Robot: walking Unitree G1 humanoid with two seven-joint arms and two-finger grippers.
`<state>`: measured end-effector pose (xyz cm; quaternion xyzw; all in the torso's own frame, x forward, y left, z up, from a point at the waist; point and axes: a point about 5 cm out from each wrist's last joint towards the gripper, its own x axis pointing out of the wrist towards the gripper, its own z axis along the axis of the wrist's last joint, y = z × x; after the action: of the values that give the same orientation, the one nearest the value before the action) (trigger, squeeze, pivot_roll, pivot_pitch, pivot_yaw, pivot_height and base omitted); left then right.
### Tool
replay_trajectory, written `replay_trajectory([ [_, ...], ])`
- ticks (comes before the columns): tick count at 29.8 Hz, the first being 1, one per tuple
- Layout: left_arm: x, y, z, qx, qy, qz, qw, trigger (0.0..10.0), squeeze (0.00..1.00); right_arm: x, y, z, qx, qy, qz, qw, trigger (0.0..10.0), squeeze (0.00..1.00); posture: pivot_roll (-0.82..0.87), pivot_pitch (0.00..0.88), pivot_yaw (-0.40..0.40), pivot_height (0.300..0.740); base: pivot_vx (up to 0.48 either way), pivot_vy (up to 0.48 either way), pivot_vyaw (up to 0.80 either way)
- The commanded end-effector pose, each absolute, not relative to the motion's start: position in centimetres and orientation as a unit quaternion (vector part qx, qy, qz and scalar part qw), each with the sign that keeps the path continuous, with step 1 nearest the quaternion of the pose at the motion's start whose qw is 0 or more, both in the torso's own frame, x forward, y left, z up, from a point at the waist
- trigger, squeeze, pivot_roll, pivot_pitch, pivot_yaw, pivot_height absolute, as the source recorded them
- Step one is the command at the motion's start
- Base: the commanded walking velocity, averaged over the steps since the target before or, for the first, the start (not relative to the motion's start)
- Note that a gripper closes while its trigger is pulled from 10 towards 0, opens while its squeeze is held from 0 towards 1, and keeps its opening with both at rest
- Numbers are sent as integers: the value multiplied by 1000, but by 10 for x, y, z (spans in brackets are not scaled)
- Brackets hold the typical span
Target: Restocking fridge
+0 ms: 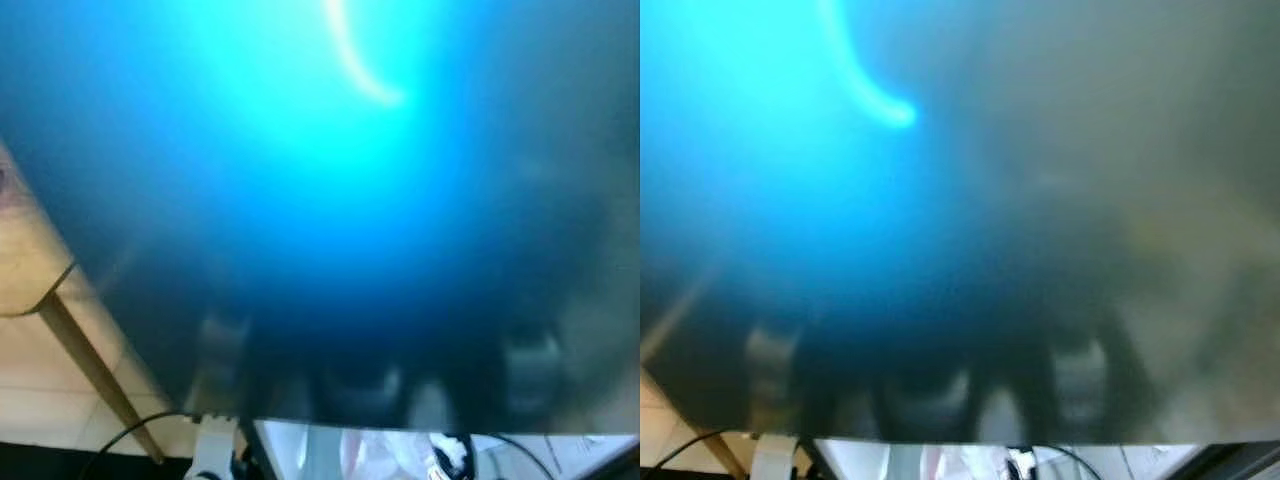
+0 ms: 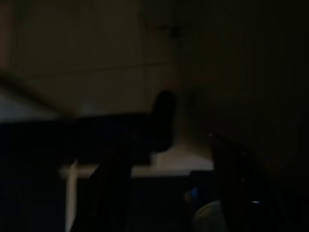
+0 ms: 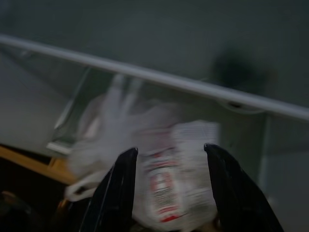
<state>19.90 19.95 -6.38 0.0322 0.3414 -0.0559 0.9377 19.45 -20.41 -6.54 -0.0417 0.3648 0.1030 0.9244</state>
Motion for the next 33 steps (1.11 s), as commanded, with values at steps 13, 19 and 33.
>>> replay_trajectory([
  [13, 200, 208, -59, -16, 296, 36, 954, 10000, 0, 196, -196, -66, -37, 363, 115, 924, 10000, 0, -53, 54, 30, 740, 0, -62, 0],
  [19, 199, 211, -55, -39, 268, 29, 962, 10000, 0, 195, -196, -66, -38, 363, 116, 924, 10000, 0, -55, 50, 30, 740, 0, 0, 0],
  [33, 130, 237, -82, 5, 374, 26, 927, 10000, 0, 185, -199, -73, -45, 398, 122, 908, 10000, 0, -43, 52, 21, 740, 0, 0, 0],
])
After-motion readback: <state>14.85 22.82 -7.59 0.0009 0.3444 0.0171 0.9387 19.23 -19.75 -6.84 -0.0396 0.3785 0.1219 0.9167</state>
